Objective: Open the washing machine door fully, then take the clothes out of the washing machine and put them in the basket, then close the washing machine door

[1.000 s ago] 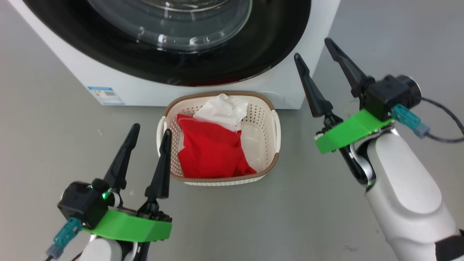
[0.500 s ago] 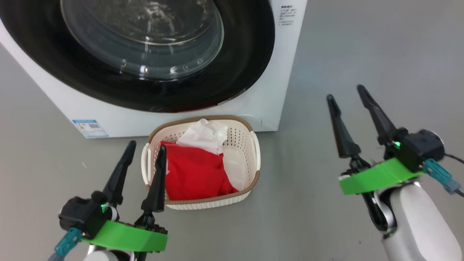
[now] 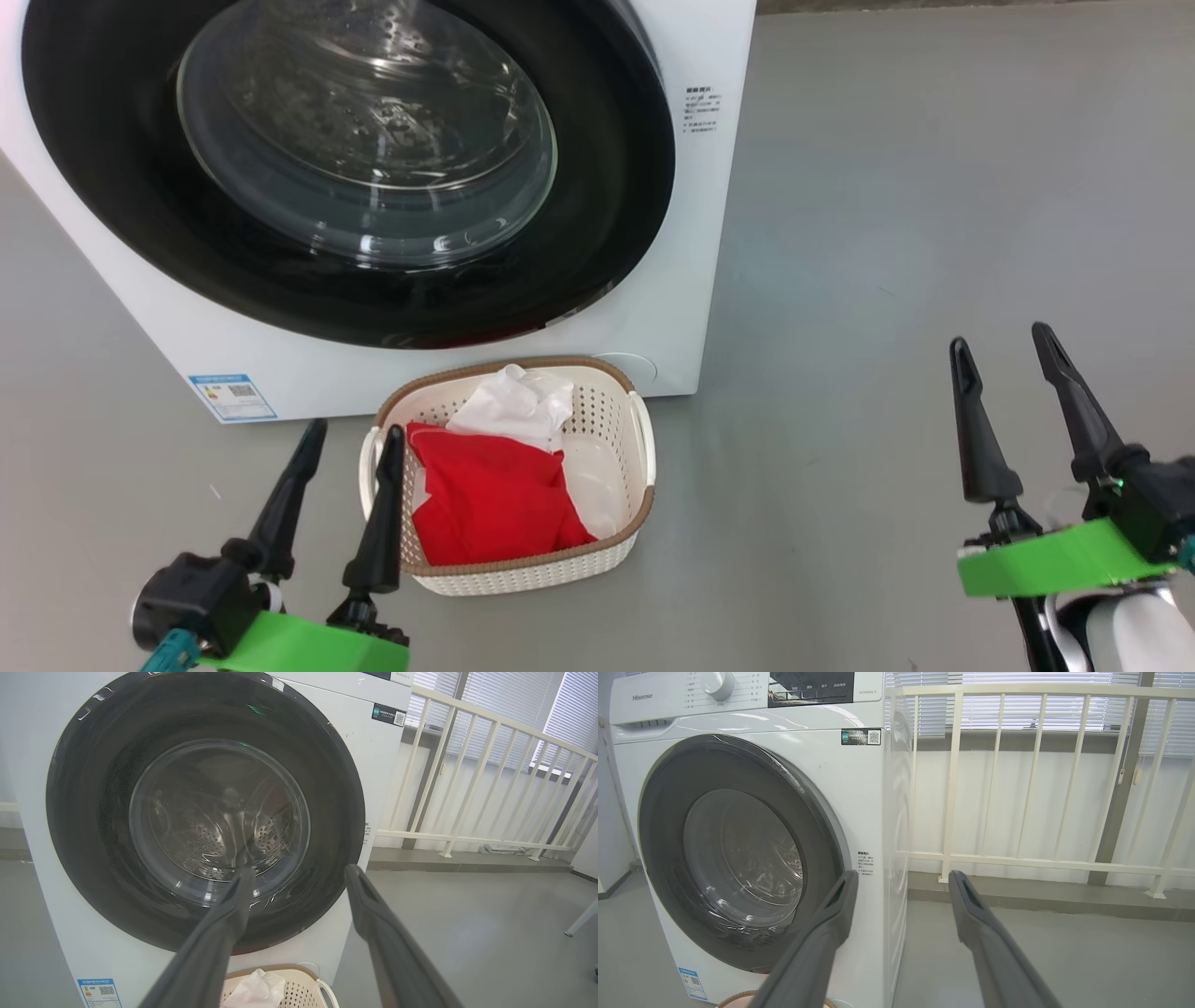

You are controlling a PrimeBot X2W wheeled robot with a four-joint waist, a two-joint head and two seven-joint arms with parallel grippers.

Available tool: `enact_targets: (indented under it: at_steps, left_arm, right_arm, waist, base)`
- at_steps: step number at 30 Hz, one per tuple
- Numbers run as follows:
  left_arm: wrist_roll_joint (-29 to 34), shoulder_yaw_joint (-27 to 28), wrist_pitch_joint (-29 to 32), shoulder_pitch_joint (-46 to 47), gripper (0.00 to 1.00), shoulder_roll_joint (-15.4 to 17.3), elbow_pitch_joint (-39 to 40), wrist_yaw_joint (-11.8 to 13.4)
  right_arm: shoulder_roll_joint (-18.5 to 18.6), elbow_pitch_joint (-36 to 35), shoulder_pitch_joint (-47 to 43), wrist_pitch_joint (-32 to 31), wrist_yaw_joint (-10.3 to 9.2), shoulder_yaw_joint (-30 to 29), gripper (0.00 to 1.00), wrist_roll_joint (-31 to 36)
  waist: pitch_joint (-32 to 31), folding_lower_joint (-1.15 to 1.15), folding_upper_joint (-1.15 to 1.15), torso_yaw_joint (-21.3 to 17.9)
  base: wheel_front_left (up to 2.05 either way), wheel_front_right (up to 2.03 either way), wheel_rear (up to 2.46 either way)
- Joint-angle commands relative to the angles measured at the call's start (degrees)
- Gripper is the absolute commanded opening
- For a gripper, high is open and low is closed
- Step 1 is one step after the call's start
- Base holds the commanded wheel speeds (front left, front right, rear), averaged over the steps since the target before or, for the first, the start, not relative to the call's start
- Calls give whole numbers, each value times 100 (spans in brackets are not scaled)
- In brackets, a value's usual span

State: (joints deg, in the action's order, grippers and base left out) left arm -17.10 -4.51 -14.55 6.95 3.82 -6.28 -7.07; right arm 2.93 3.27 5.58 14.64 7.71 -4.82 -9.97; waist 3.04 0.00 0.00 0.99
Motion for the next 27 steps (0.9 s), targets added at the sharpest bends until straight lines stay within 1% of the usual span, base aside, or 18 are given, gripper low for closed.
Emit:
enact_targets:
  at_steps: [1,7,14,27]
  left_arm:
    - [104,242,-45,35,100,98,177,1]
    - [264,335,-45,-153,100,128,200,-5]
    - [394,434,-45,-325,100,146,247,-16]
    - [386,501,-45,-407,100,71,270,-33]
  right_arm:
    - [4,-293,-48,36,-22,96,100,56]
    - [-2,-569,-563,36,-22,-59,100,111]
    - [-4,-646,-1049,36,-22,-108,100,28]
    - [-4,-699,-1214,36,-22,-105,100,-13]
  waist:
    - [-34,0,0,0]
    - [-161,0,0,6]
    - [-331,0,0,41]
    - [-459,0,0,64]
  base:
    - [0,0,0]
    - [0,0,0]
    - [0,0,0]
    - [0,0,0]
